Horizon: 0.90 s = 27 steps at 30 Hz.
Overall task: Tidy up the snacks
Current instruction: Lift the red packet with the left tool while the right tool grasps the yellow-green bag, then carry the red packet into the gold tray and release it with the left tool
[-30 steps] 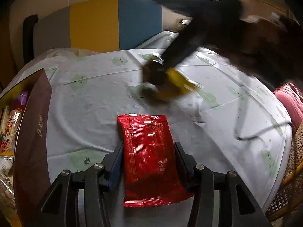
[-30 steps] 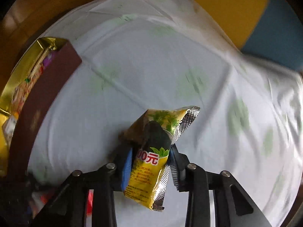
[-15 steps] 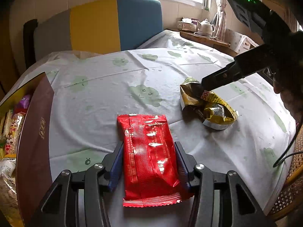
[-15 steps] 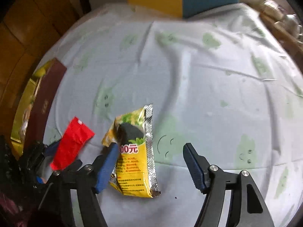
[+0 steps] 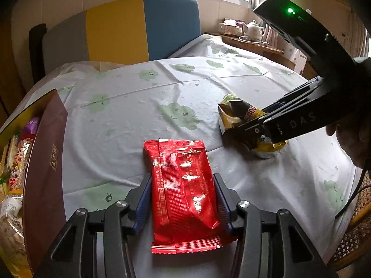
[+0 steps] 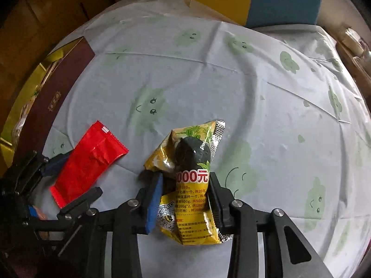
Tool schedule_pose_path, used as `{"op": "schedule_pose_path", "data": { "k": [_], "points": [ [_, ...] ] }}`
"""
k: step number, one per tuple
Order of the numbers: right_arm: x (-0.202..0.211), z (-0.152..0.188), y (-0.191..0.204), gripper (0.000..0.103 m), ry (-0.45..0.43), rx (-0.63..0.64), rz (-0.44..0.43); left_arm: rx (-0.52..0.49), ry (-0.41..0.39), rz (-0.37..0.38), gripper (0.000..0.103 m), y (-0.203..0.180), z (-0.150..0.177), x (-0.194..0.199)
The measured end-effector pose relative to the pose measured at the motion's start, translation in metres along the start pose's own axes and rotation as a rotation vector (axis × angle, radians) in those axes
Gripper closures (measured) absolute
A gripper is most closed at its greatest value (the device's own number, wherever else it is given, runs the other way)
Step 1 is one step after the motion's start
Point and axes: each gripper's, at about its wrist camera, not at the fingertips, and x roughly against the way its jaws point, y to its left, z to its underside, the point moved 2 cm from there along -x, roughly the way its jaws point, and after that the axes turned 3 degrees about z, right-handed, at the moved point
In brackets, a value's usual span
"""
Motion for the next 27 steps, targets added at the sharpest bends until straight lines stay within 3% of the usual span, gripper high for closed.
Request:
{"op": "schedule_pose_path", "data": {
  "k": [9,18,23,27],
  "points": [
    [0.005,0.006,-0.003,0.058,-0.015,0.067,0.022,0.026,0.061,0.003,0.059,-0.002,-0.009,0.006],
    [0.002,0.003,0.000,0.058,-0.017,0.096,0.048,0.087,-0.022,0.031,0.059,0.012,-0.024,0.055],
    [0.004,0.004,0.001,0.058,-0.030,0.129,0.070,0.179,-0.057,-0.026,0.059,0.051,-0.029,0.086],
    [0.003,0.005,0.007,0.058,-0.039,0.153,0.087,0.258,-0.088,-0.160,0.059,0.097,-0.025,0.111]
  ]
}}
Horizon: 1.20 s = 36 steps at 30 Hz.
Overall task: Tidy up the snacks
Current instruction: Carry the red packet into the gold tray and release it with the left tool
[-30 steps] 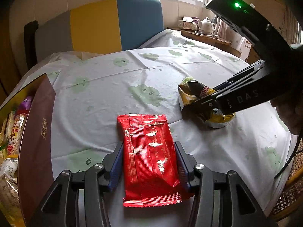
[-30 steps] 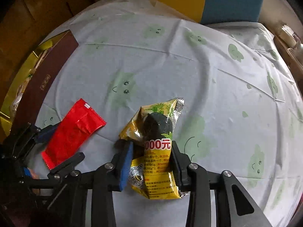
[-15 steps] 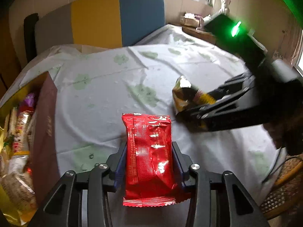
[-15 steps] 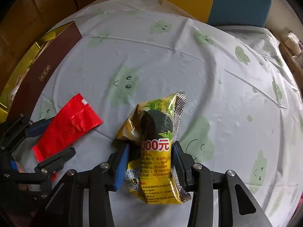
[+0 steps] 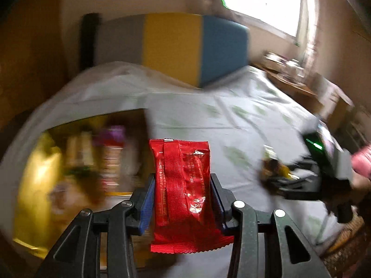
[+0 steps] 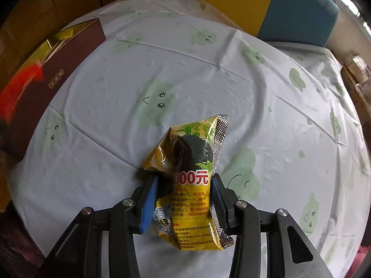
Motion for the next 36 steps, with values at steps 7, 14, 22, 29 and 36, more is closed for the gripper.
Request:
{"op": "schedule_pose_path", "data": {
  "k": [7,14,22,29,36],
  "points": [
    [0.005,0.003,0.001,0.058,-0.004,0.007,0.004,0.121,-0.029,-0.208,0.059,0.081,-0.002,0.021],
    [0.003,0.002,-0.002,0.059,-0.008,0.008,0.003,0.196,-0.032,-0.274,0.059,0.116,0.011,0.030],
    [0.003,0.003,-0.003,0.059,-0.015,0.009,0.003,0.200,-0.019,-0.285,0.059,0.119,0.015,0.026],
    [0.003,0.003,-0.004,0.059,-0.016,0.011,0.003,0.180,-0.022,-0.286,0.059,0.113,0.013,0.024],
    [0.002,0.003,-0.004,0.059,-0.014,0.016,0.002,0.182,-0.020,-0.289,0.059,0.114,0.011,0.024]
  ]
}}
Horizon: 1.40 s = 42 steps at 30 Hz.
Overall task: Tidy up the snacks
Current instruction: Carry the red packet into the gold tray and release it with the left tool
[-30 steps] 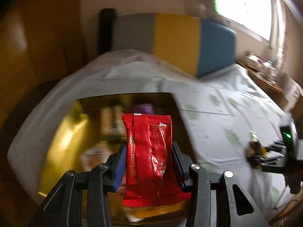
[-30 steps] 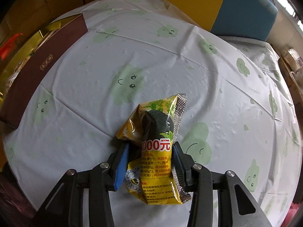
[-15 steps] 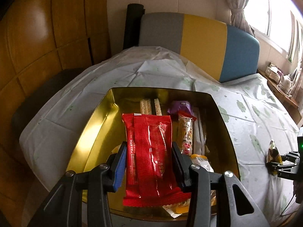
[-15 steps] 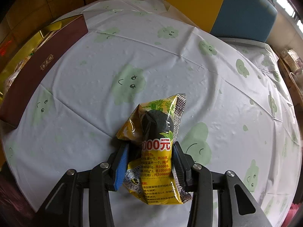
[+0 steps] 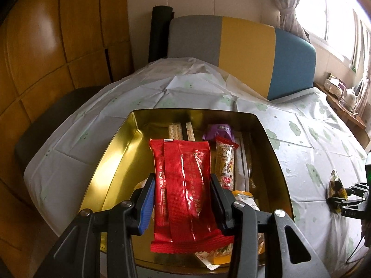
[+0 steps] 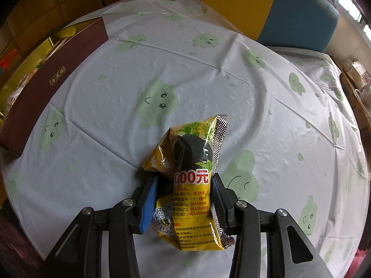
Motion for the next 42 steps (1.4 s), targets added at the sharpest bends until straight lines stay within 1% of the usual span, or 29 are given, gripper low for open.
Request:
{"op": "schedule_pose_path", "data": {
  "k": [8,17,19,20,21,23,24,25,26,27,30,32,34,36,40,42],
  "points": [
    [0.000,-0.001,0.000,0.059,0.000,0.000,0.002,0.018,0.036,0.021,0.059,0.003,0.003,-0.006],
    [-0.001,-0.001,0.001,0.058,-0.001,0.004,0.006,0.001,0.053,-0.001,0.059,0.007,0.002,-0.014],
    [-0.001,0.000,0.001,0.059,-0.001,0.005,0.007,0.005,0.076,0.009,0.059,0.008,-0.002,-0.021],
    [-0.001,0.000,0.001,0.059,-0.001,0.006,0.007,0.024,0.099,0.032,0.059,0.011,-0.003,-0.026],
    [-0.001,0.000,0.001,0.059,-0.001,0.009,0.008,0.065,0.134,0.070,0.059,0.016,-0.006,-0.033],
    [-0.001,0.000,0.001,0.059,-0.001,0.013,0.009,0.225,0.213,0.183,0.059,0.035,-0.012,-0.050],
    [-0.001,0.000,0.001,0.059,-0.001,0.014,0.009,0.283,0.231,0.215,0.059,0.043,-0.015,-0.054],
    [-0.001,0.000,0.001,0.059,-0.001,0.015,0.009,0.309,0.223,0.215,0.059,0.050,-0.021,-0.054],
    [-0.001,0.000,0.001,0.059,-0.001,0.017,0.009,0.297,0.188,0.191,0.059,0.054,-0.028,-0.049],
    [-0.001,0.000,0.001,0.059,-0.001,0.018,0.009,0.282,0.167,0.183,0.059,0.055,-0.034,-0.045],
    [-0.001,0.000,0.002,0.059,-0.001,0.022,0.010,0.269,0.156,0.217,0.059,0.058,-0.044,-0.041],
    [-0.001,-0.001,0.002,0.059,-0.001,0.027,0.010,0.243,0.179,0.220,0.059,0.055,-0.045,-0.047],
    [-0.001,-0.001,0.002,0.059,0.000,0.031,0.012,0.224,0.225,0.227,0.058,0.049,-0.041,-0.059],
    [-0.001,0.000,0.003,0.059,-0.001,0.036,0.016,0.169,0.260,0.250,0.057,0.036,-0.033,-0.071],
    [0.000,0.000,0.004,0.059,-0.001,0.041,0.017,0.116,0.332,0.237,0.053,0.019,-0.018,-0.093],
    [0.000,0.000,0.004,0.059,-0.001,0.043,0.019,0.126,0.340,0.216,0.053,0.019,-0.013,-0.096]
  ]
}}
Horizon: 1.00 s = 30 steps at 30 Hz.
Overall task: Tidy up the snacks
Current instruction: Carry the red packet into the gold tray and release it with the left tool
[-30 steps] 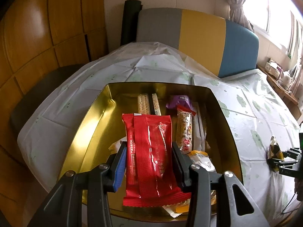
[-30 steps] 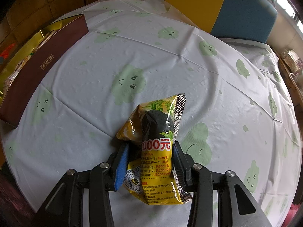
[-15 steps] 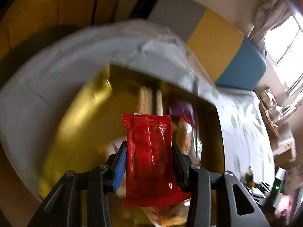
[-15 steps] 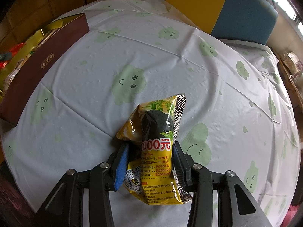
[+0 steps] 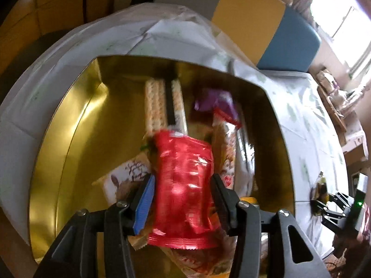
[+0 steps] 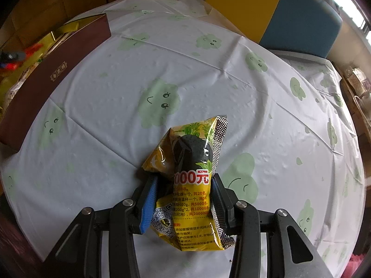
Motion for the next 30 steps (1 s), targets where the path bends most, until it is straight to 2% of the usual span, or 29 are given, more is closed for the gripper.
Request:
{"op": "schedule_pose_path", "data": {
  "k": [5,7,10,21,30],
  "points": [
    [0.000,0.000,0.000,0.058,-0.002,0.009,0.004,0.007,-0.081,-0.055,0.052,0.004,0.008,0.018],
    [0.000,0.000,0.001,0.058,-0.002,0.010,0.005,0.014,-0.117,-0.096,0.052,0.006,0.014,0.028],
    [0.001,0.001,0.002,0.058,-0.004,0.015,0.011,-0.002,-0.131,-0.159,0.052,0.007,0.026,0.035],
    [0.004,0.004,0.004,0.061,0.008,0.015,0.023,-0.026,-0.181,-0.169,0.052,-0.004,0.047,0.052],
    [0.001,-0.002,0.001,0.062,0.104,-0.067,0.049,-0.018,-0.206,-0.152,0.052,0.001,0.056,0.062]
  ]
}}
